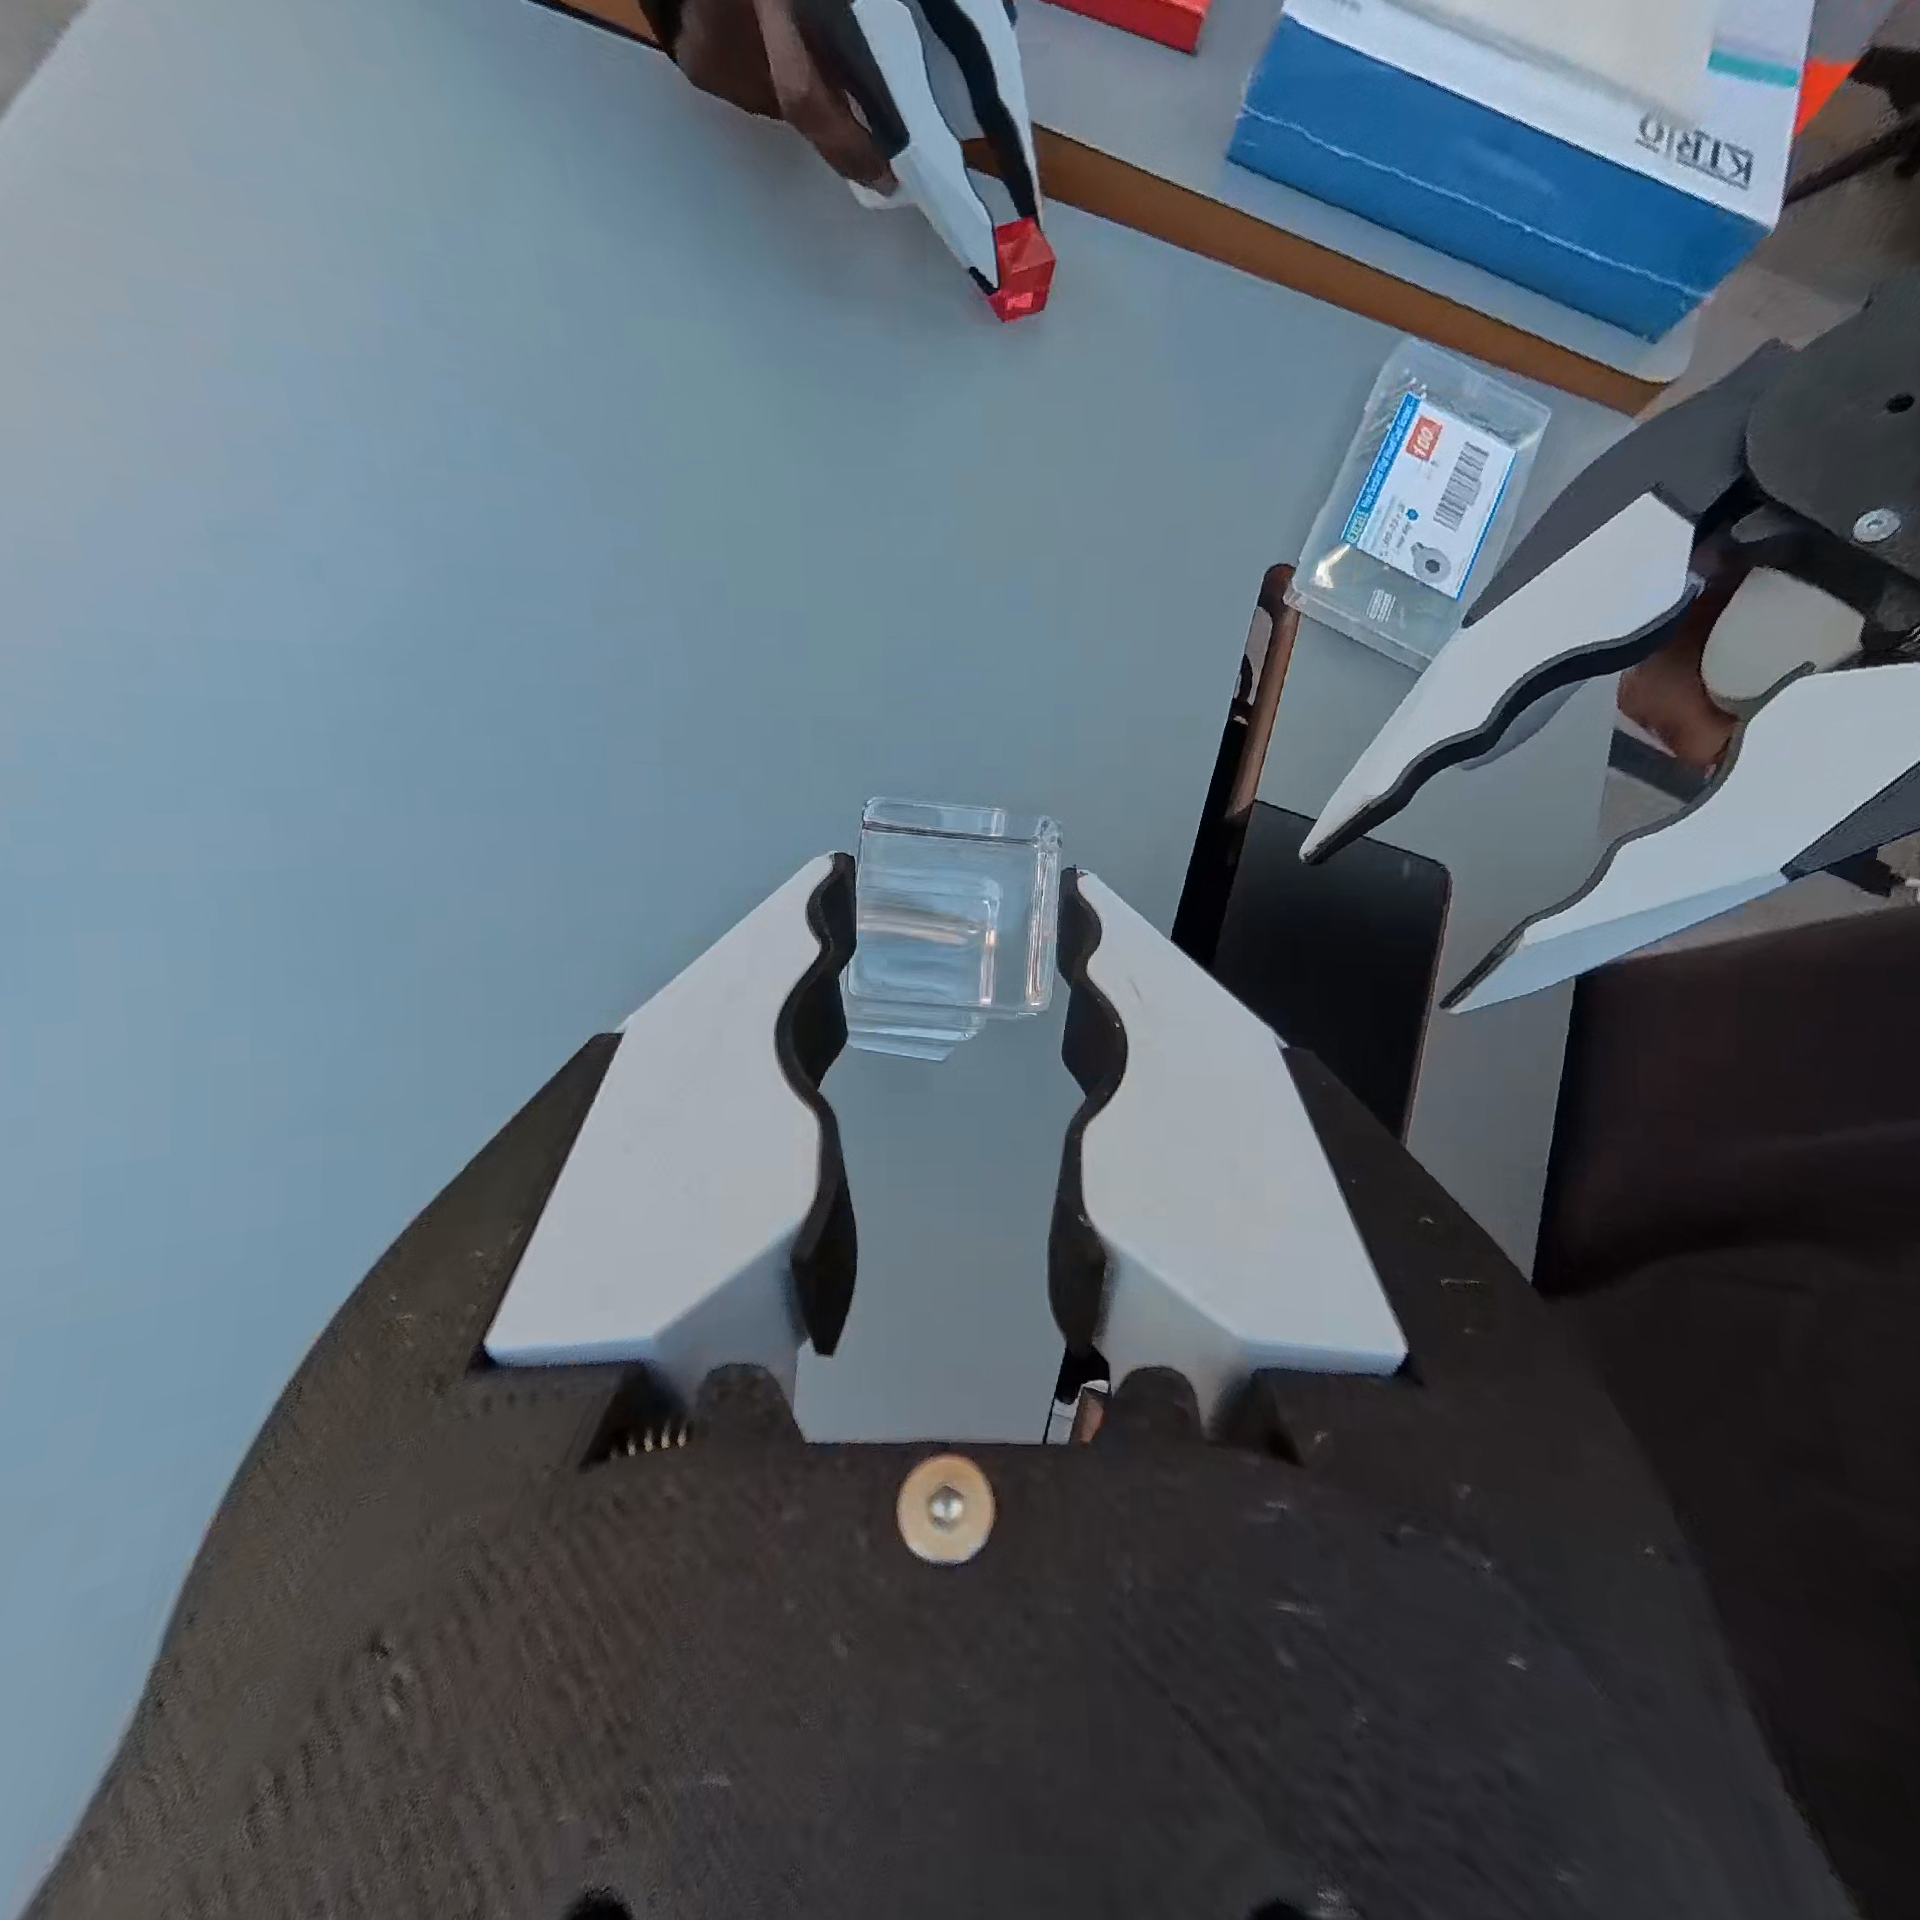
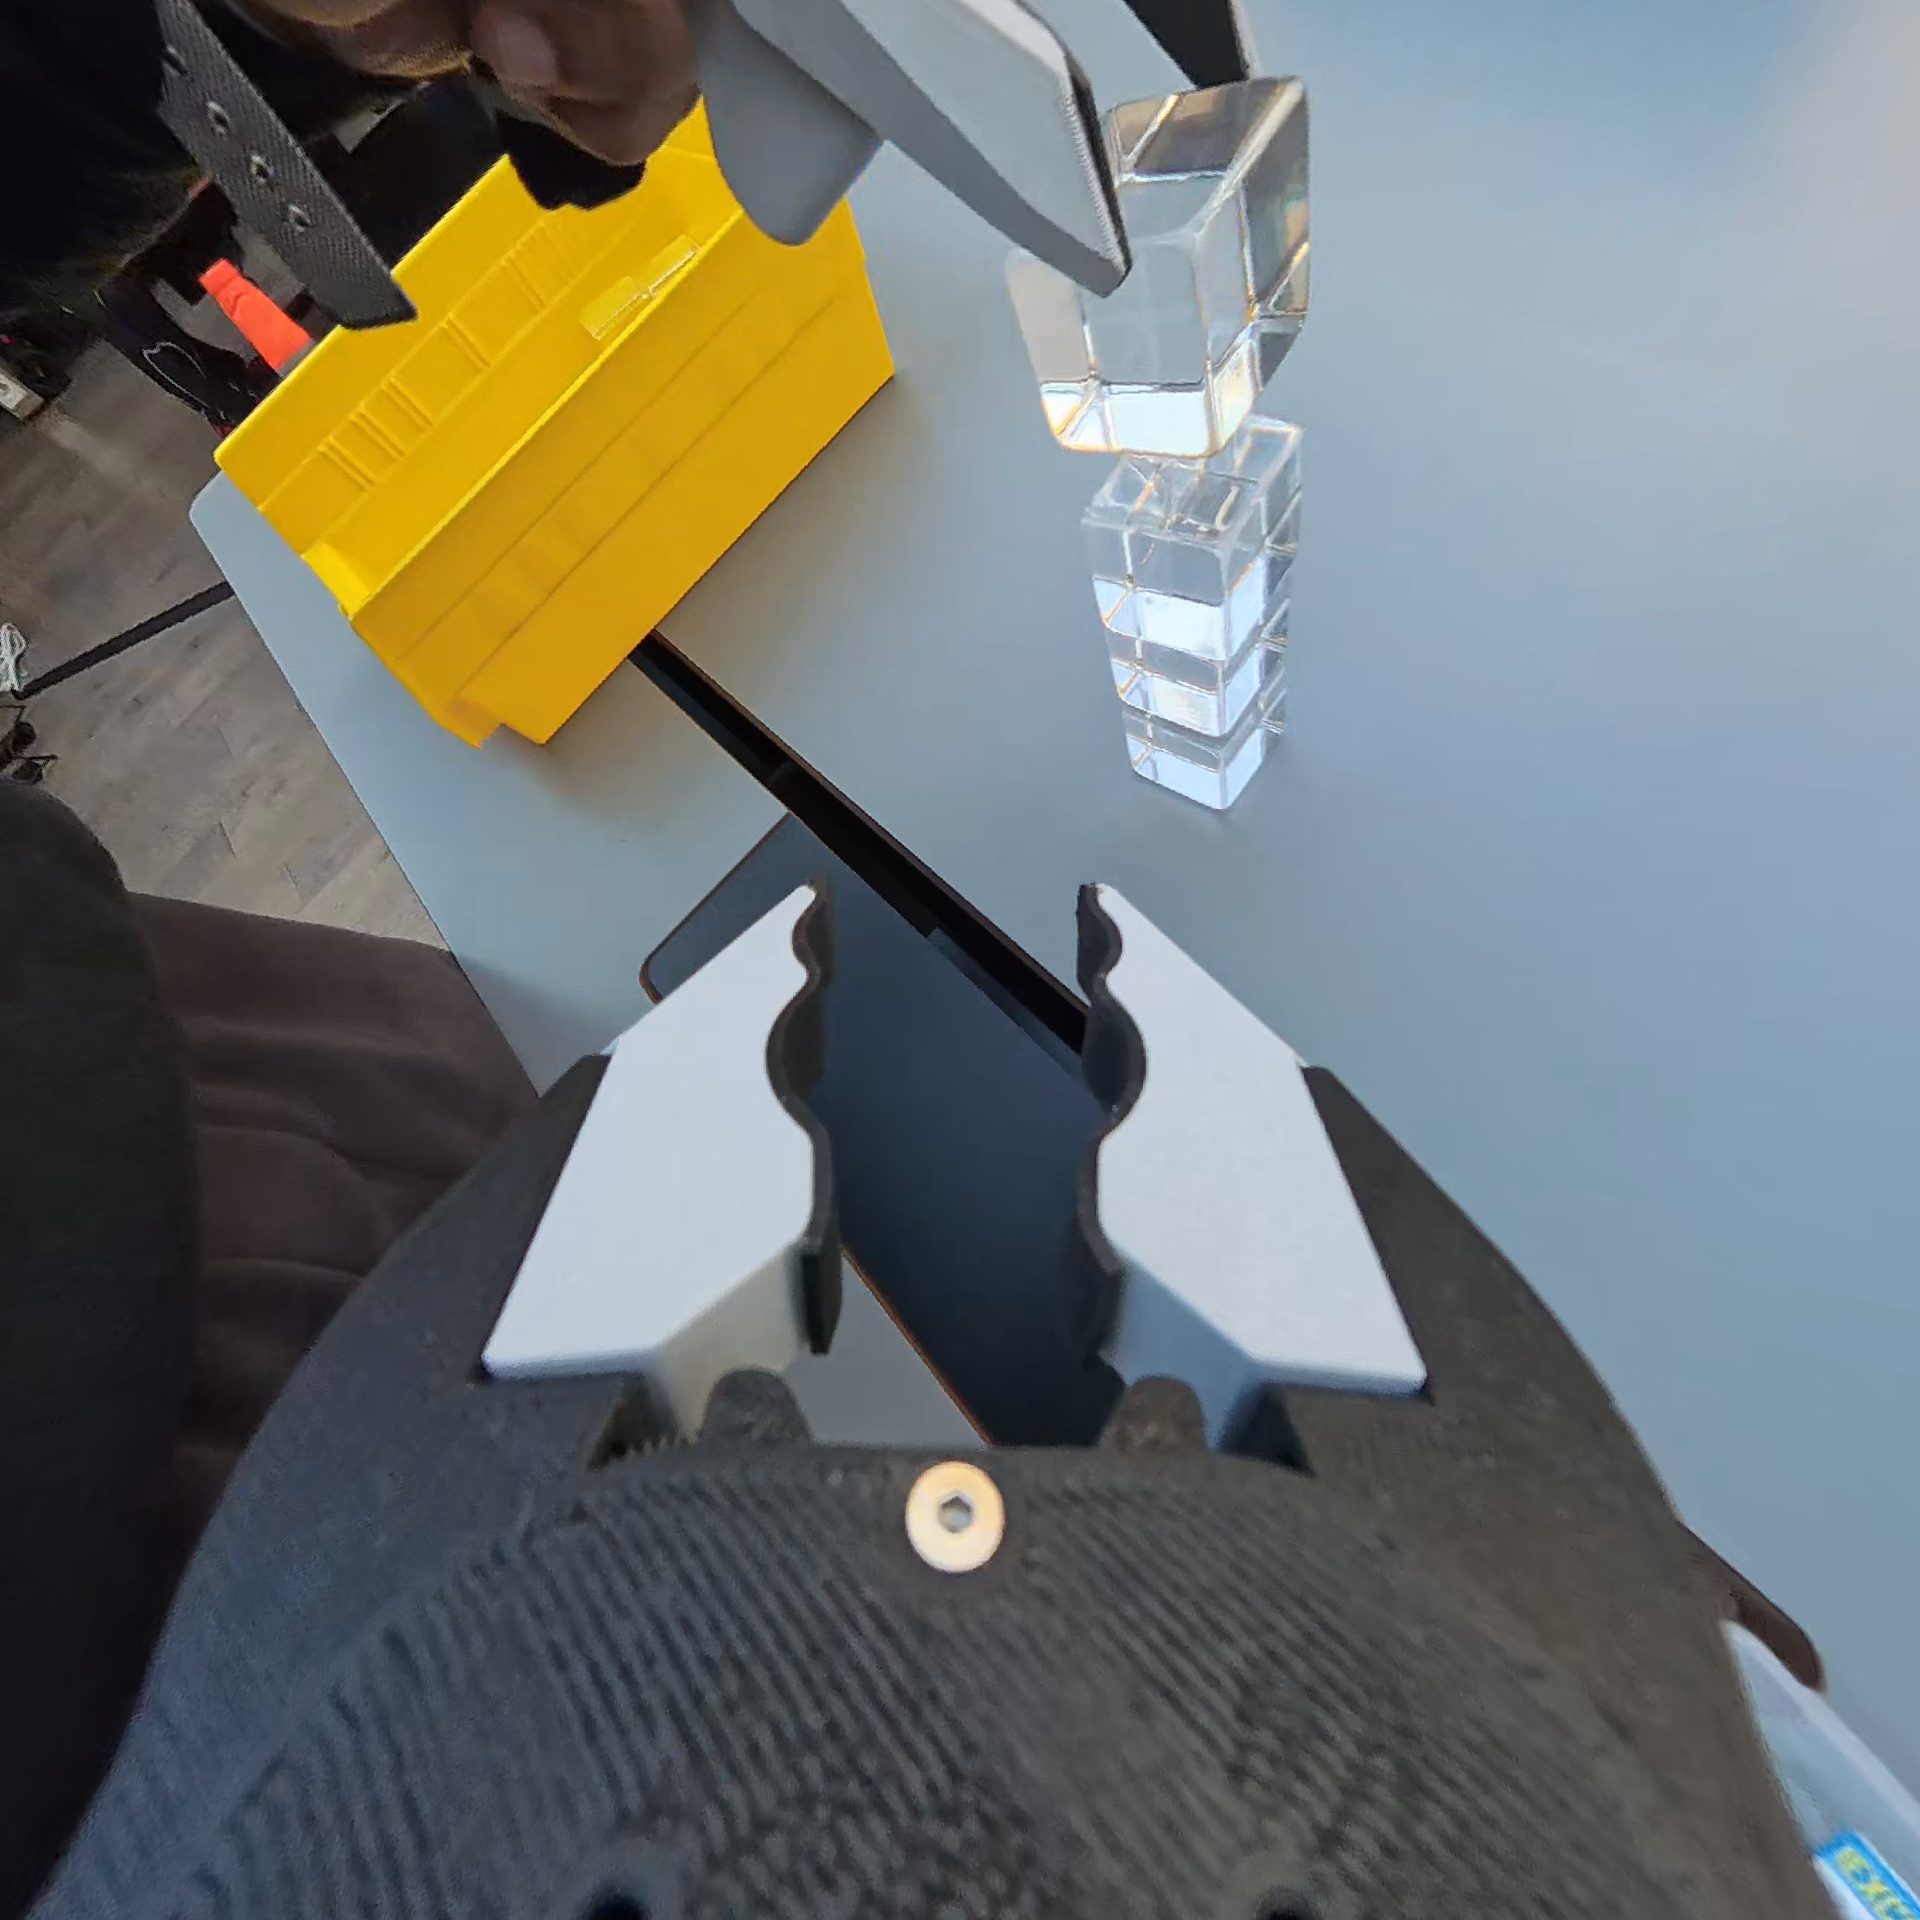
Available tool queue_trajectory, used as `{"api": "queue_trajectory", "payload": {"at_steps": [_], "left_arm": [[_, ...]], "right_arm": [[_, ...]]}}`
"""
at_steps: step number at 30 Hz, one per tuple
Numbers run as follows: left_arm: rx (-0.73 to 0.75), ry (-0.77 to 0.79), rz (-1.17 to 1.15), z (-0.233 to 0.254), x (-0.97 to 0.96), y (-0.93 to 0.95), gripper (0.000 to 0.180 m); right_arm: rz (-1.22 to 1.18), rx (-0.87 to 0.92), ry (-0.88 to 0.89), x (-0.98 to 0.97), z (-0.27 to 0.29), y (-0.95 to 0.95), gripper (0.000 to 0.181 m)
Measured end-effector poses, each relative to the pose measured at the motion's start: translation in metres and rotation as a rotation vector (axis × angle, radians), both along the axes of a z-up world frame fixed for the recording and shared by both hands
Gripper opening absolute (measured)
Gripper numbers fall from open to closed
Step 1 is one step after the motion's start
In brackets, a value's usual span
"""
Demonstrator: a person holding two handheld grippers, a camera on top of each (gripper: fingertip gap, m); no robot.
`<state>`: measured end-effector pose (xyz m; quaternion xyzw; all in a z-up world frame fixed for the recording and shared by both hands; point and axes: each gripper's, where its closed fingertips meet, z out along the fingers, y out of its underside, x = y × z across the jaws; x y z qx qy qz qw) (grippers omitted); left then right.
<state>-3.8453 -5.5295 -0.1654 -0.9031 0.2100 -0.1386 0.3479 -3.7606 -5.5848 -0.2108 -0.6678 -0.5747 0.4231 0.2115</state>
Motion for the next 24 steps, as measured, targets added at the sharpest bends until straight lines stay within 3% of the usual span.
{"api": "queue_trajectory", "payload": {"at_steps": [13, 24], "left_arm": [[-0.094, 0.126, -0.113, -0.021, 0.005, 0.008, 0.037], [-0.098, 0.084, -0.095, -0.023, -0.005, 0.002, 0.037]], "right_arm": [[-0.029, -0.020, 0.052, 0.021, 0.004, 0.044, 0.045], [-0.014, -0.021, 0.043, 0.008, 0.002, 0.039, 0.045]]}}
